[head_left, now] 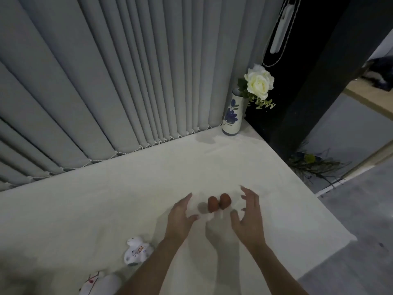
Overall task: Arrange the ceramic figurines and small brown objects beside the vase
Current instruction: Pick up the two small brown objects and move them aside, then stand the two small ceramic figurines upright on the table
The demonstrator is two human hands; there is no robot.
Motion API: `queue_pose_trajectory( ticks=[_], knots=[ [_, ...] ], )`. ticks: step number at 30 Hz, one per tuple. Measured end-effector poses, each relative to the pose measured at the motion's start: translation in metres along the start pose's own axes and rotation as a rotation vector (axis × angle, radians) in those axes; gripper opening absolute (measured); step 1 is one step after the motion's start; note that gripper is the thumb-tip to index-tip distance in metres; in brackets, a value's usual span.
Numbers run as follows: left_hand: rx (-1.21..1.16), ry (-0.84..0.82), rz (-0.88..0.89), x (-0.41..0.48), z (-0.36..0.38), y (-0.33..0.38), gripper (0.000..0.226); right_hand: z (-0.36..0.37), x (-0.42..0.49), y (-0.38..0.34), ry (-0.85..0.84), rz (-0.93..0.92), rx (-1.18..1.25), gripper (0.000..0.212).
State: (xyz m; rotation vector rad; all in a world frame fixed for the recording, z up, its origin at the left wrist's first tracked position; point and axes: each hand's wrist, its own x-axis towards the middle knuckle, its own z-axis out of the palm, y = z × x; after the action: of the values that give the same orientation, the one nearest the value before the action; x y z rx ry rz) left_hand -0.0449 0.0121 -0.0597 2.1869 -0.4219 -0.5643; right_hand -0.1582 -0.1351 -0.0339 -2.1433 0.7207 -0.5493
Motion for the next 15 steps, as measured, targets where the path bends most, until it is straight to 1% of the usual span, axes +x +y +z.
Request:
queue_pose_trajectory(
  ticks=[2,5,7,10,12,15],
  knots=[
    [-0.015,0.064,-0.016,-0.002,-0.018,-0.002,0.069,-0.001,0.011,-0.014,0.016,-0.065,0.01,0.052],
    [0.005,0.147,-0.026,-0.005,-0.047,-0.006,0.067,0.007,0.026,-0.037,0.001,-0.149,-0.001,0.053],
    [0.005,0.208,-0.045,-0.011,-0.066,-0.013,0.066,0.019,0.032,-0.055,-0.038,-0.207,0.015,0.05],
    [-0.016,0.301,-0.123,-0.026,-0.094,-0.03,0.064,0.047,0.033,-0.077,-0.114,-0.298,0.036,0.048],
    [-0.01,0.368,-0.202,-0.039,-0.111,-0.045,0.058,0.069,0.027,-0.088,-0.192,-0.32,0.029,0.046],
    [0.045,0.451,-0.373,-0.066,-0.133,-0.07,0.049,0.103,0.014,-0.097,-0.398,-0.337,-0.031,0.042]
  ],
)
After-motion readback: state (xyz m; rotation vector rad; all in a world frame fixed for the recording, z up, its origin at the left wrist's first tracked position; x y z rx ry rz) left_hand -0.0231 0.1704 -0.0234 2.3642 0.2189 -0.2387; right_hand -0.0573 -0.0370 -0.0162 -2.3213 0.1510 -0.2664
